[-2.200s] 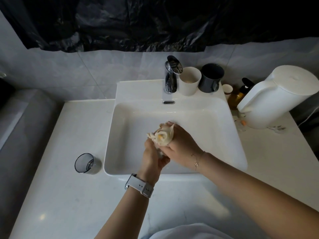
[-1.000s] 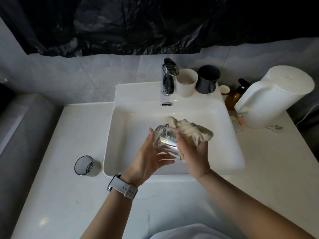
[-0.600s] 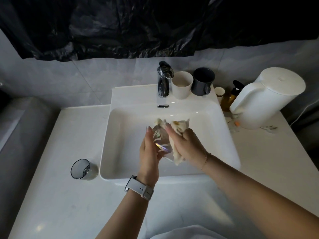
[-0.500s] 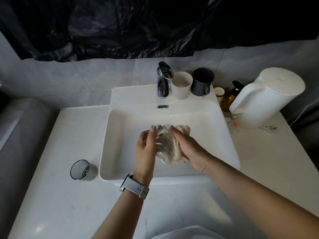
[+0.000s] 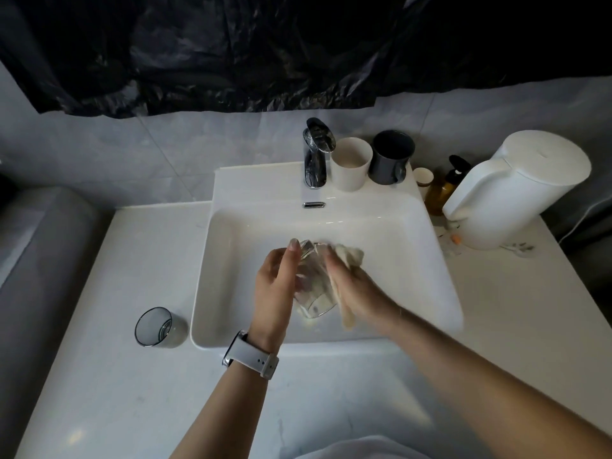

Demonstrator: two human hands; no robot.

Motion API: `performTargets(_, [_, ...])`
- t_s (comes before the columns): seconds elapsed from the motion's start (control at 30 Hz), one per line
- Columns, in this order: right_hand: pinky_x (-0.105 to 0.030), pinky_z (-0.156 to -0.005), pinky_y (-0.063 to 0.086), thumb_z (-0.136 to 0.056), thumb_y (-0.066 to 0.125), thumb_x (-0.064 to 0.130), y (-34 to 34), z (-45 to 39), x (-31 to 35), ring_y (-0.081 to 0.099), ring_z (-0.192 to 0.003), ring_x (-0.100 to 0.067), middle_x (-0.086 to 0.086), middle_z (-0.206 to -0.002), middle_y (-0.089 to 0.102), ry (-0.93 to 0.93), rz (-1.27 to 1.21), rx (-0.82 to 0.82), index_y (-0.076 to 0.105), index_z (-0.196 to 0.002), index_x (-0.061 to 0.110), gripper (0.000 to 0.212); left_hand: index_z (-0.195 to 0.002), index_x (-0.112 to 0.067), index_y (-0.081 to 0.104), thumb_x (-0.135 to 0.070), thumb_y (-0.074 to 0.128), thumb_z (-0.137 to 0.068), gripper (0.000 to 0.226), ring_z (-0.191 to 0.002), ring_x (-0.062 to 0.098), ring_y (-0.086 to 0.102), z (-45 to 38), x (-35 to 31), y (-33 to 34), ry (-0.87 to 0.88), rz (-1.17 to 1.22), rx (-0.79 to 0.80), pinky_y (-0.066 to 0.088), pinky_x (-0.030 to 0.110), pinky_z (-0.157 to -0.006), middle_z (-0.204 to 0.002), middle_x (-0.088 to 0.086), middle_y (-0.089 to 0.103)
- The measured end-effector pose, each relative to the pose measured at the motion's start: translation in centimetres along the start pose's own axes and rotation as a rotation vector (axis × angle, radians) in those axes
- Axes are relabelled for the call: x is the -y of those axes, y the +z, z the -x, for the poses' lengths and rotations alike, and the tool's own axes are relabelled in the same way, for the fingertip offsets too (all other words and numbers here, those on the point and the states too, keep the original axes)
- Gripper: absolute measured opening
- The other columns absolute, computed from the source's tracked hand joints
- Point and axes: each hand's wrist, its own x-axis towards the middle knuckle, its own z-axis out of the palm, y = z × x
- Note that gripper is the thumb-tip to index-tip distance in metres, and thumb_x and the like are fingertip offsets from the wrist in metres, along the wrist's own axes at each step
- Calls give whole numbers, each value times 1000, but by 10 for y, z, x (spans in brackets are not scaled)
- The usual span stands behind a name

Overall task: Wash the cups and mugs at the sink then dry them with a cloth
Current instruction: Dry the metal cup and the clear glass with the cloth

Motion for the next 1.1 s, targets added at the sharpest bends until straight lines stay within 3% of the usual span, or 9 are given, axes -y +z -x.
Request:
performTargets(0.1, [-17,-90,46,-97,42,38,24,17,-12,63,-101,-5,0,-106,69,-342,345,-246,61,-116,12,38,-89,-12,66,-63,57,-79,53,-58,11,61,-3,-2,-3,45,-40,-24,47,23,-57,-70,-3,69])
performTargets(0.17, [-26,-82,52,-97,41,44,27,3,-1,66,-91,-10,-5,-98,71,-326,352,-318,61,-112,17,37,-86,-14,64,-63,56,-78,51,-58,9,60,-2,-2,0,66,-91,2,48,24,-58,-67,-8,66])
performTargets(0.27, [-36,-83,52,-87,35,70,13,-20,25,69,-82,-17,-5,-91,71,6,-38,-147,63,-97,27,52,-95,-15,67,-64,56,-75,54,-64,16,65,-1,-5,5,89,-89,49,56,29,-62,-76,-3,71])
performTargets(0.37, [-14,-71,47,-102,30,43,8,-9,17,67,-79,-18,-29,-88,64,126,-168,-115,56,-99,-6,55,-88,-13,66,-63,56,-79,52,-65,16,62,-5,-4,0,72,-49,26,51,28,-62,-74,-2,69])
performTargets(0.53, [-39,-107,39,-92,44,58,9,0,-11,58,-117,-20,-6,-124,63,247,-449,-204,58,-123,18,53,-104,-2,67,-69,48,-81,74,-90,26,68,-7,8,-7,68,22,60,52,38,-82,-97,21,71])
performTargets(0.73, [-34,-70,52,-96,36,48,9,3,-8,62,-99,-30,-18,-123,61,210,-986,-229,48,-136,5,59,-127,0,57,-85,48,-73,101,-102,43,64,-12,-3,15,-102,162,220,57,39,-67,-119,28,64])
performTargets(0.9, [-34,-88,53,-100,41,37,15,6,-5,67,-104,-17,-2,-110,71,-57,-762,-505,65,-106,29,26,-126,-8,57,-67,40,-93,70,-113,24,64,-16,-3,26,-157,144,93,44,44,-104,-124,16,65])
performTargets(1.0, [-12,-77,48,-100,47,22,18,16,-5,65,-91,6,20,-92,70,-260,-450,-597,63,-94,35,21,-115,-21,59,-55,25,-102,50,-95,11,63,-16,8,14,-247,98,306,42,30,-82,-126,4,64])
performTargets(1.1, [-19,-78,51,-97,52,32,18,18,-22,65,-90,3,23,-93,69,-504,-143,-494,63,-95,32,12,-119,-22,53,-29,41,-105,20,-78,2,67,-19,0,7,-390,93,492,50,18,-63,-110,0,68])
